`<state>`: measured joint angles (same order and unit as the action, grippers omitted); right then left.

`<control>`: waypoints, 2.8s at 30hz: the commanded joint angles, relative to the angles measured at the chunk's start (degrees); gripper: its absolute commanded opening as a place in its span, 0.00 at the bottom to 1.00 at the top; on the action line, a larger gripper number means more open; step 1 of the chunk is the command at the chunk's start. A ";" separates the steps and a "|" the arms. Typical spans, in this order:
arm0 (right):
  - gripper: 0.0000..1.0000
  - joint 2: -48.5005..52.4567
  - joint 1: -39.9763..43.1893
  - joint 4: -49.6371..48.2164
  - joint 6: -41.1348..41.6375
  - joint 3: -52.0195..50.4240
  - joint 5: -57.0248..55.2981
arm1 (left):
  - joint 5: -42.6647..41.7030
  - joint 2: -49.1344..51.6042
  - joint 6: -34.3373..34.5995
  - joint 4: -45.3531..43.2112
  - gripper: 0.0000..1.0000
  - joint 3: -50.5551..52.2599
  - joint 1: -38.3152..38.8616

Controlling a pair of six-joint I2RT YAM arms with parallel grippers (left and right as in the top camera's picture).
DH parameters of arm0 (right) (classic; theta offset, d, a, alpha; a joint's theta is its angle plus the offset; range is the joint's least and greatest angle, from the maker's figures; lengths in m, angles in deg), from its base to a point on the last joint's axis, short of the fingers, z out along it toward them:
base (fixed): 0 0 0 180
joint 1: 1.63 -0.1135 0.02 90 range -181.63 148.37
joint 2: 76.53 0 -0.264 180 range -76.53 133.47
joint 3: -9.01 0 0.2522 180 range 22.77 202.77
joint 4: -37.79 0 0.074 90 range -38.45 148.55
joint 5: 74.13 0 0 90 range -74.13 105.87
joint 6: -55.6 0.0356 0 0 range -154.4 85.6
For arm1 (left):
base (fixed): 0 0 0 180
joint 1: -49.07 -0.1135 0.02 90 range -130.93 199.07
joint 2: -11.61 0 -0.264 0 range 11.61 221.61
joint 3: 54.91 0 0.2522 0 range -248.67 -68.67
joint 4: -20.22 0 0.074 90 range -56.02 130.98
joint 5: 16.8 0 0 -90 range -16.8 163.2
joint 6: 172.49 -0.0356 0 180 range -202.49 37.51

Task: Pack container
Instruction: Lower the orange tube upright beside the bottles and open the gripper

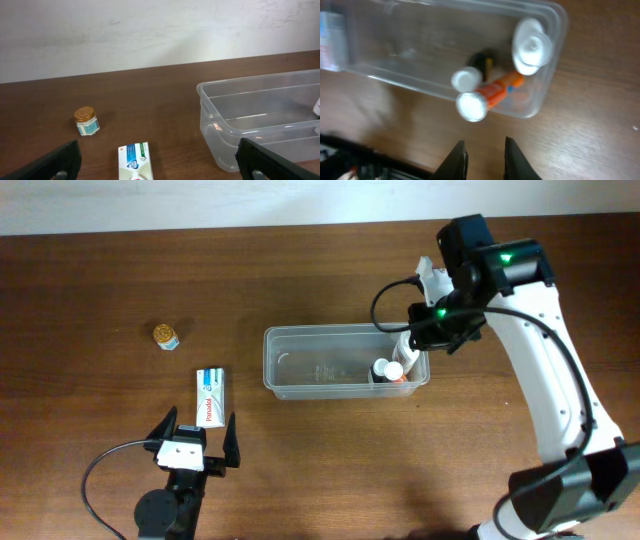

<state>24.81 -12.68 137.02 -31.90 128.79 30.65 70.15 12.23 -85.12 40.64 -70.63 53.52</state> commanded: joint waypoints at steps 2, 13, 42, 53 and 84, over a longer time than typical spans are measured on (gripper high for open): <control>0.13 -1.27 -4.42 1.18 -3.91 0.68 3.74 | -0.61 -0.28 -0.92 -0.04 0.99 0.35 -0.26; 0.04 3.45 -11.52 -0.72 -4.00 -2.64 -0.17 | -0.61 -0.28 -0.92 -0.04 0.99 0.35 -0.26; 0.04 9.68 -11.39 -1.90 -1.81 -3.87 -10.19 | -0.61 -0.28 -0.92 -0.04 1.00 0.35 -0.26; 0.04 9.68 -11.39 -1.88 -1.84 -3.87 -11.69 | -0.61 -0.28 -0.92 -0.04 0.99 0.35 -0.26; 0.04 9.68 -11.39 -0.72 -1.33 -4.57 -16.48 | -0.61 -0.28 -0.92 -0.04 0.99 0.35 -0.26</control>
<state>34.12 -23.81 135.89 -34.11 124.64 16.97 70.15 12.23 -85.12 40.64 -70.63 53.52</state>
